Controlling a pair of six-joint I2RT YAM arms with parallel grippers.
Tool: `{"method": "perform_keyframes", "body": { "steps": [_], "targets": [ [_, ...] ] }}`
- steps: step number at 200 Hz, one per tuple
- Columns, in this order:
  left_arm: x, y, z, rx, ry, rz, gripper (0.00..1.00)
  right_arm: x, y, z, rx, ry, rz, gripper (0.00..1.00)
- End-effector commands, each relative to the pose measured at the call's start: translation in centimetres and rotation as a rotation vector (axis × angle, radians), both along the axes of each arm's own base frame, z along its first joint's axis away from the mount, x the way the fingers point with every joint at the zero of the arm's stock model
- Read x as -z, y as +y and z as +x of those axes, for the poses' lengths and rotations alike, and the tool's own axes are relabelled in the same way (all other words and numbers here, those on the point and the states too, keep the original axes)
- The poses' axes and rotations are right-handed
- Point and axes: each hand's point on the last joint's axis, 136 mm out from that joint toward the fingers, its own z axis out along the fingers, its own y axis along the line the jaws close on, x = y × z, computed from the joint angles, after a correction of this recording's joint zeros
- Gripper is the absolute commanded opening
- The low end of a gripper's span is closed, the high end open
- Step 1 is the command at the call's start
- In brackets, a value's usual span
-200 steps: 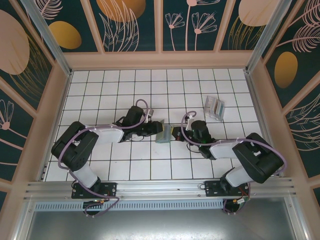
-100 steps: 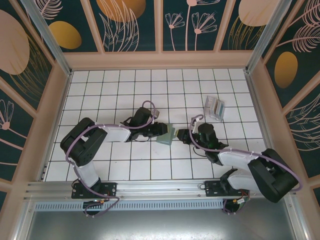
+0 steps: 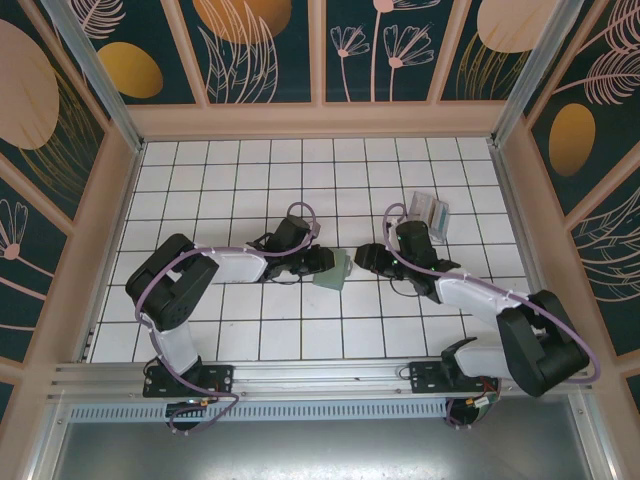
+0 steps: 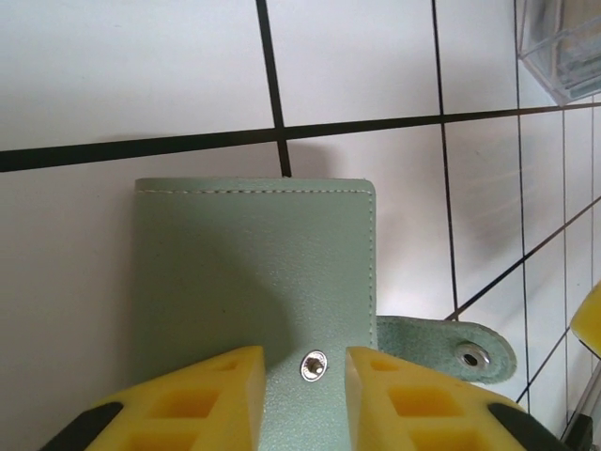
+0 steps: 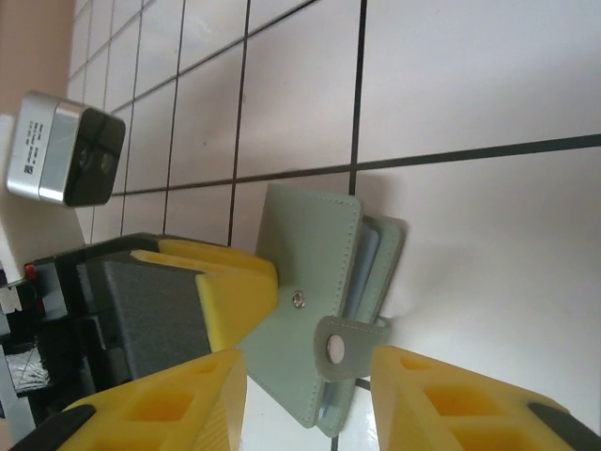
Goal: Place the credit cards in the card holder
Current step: Close the card holder at the center of the table.
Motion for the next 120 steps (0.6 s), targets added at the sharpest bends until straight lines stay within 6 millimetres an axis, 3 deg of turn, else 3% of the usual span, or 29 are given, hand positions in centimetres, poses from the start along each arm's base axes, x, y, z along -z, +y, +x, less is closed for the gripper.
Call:
{"method": "perform_keyframes", "body": {
  "steps": [1,44,63,120],
  "targets": [
    [2.7,1.1,-0.7,-0.016,0.058,0.093,0.23,1.1,0.5,-0.8,-0.062,0.089,-0.039,0.39],
    [2.6,1.0,-0.7,-0.014,0.064,0.080,0.22,3.0,0.9,-0.6,-0.082,0.135,-0.111,0.33],
    [2.8,1.0,-0.8,-0.012,0.066,0.083,0.22,2.9,1.5,-0.4,-0.093,0.133,-0.112,0.26],
    [3.1,1.0,-1.0,-0.005,0.073,0.090,0.22,1.4,2.2,0.1,-0.107,0.095,-0.109,0.26]
  ]
}}
